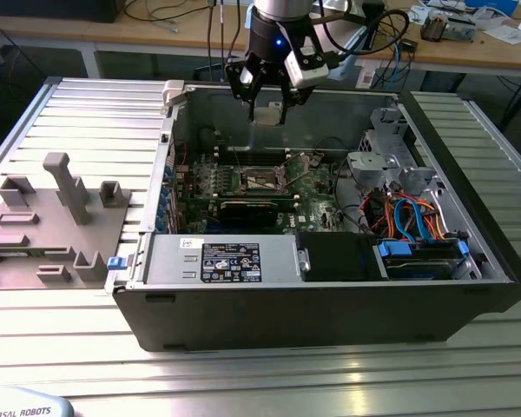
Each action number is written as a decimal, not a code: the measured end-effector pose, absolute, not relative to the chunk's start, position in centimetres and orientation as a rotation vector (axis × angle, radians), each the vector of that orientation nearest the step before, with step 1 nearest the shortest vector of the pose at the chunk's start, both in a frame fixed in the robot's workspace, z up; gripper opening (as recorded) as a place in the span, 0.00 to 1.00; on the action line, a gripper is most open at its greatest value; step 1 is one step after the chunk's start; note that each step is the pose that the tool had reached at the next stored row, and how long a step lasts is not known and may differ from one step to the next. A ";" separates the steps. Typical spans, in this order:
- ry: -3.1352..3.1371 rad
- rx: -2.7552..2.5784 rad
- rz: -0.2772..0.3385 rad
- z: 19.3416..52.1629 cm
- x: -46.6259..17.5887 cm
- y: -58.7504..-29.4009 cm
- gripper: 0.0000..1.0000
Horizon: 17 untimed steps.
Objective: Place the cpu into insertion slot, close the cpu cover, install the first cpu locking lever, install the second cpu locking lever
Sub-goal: 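Place the cpu into insertion slot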
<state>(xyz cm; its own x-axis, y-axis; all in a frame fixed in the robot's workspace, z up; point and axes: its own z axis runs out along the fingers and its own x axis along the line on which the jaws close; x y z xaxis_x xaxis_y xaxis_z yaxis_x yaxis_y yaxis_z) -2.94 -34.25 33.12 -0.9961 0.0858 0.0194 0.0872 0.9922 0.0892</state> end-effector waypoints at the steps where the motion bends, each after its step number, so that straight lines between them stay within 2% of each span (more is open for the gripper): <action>1: -3.120 -0.139 -0.141 33.1 -2.9 -34.2 0.55; 17: -3.119 -0.187 -0.141 33.1 -2.9 -34.2 0.55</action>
<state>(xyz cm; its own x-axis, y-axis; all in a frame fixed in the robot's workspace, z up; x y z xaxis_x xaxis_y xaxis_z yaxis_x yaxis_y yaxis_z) -2.94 -34.25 33.06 -0.9927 0.1188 0.0194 0.1201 0.9887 0.0892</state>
